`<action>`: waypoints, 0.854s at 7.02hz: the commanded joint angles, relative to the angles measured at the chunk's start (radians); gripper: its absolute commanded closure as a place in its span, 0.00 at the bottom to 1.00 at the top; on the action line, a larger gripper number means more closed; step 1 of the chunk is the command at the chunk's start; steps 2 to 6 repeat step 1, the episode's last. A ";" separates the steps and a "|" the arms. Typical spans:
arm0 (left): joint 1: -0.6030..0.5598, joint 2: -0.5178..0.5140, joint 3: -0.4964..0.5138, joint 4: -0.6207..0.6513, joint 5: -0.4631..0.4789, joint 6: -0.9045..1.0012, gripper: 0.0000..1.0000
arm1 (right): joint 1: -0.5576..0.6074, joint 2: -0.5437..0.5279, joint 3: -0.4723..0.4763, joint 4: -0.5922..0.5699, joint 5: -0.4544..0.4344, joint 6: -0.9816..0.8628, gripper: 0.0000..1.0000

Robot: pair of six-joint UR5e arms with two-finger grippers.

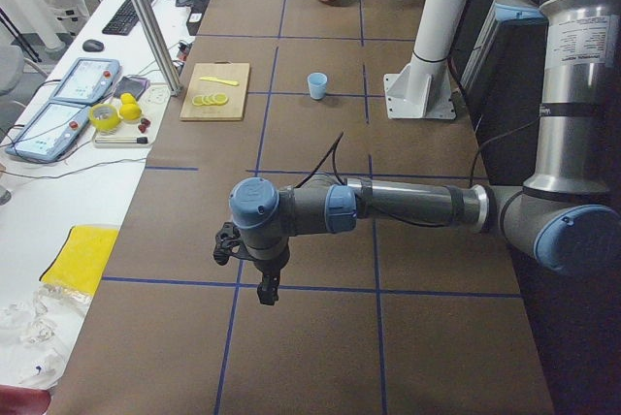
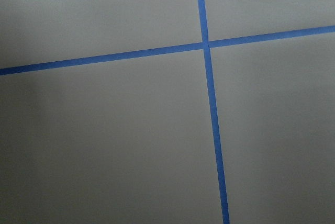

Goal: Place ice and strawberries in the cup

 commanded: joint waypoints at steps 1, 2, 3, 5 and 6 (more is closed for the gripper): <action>0.000 0.000 0.001 0.001 0.000 0.000 0.00 | 0.000 0.000 0.000 0.000 0.001 0.000 0.00; 0.000 0.000 0.001 0.001 0.000 0.000 0.00 | 0.000 0.000 0.000 0.000 0.001 0.000 0.00; 0.000 0.000 0.001 0.001 0.000 0.000 0.00 | 0.000 0.000 0.000 0.000 0.001 0.000 0.00; 0.000 0.000 0.001 0.001 0.000 0.000 0.00 | 0.000 0.000 0.000 0.000 0.001 0.000 0.00; 0.000 0.000 0.001 0.001 0.000 0.000 0.00 | 0.000 0.000 0.000 0.000 0.001 0.000 0.00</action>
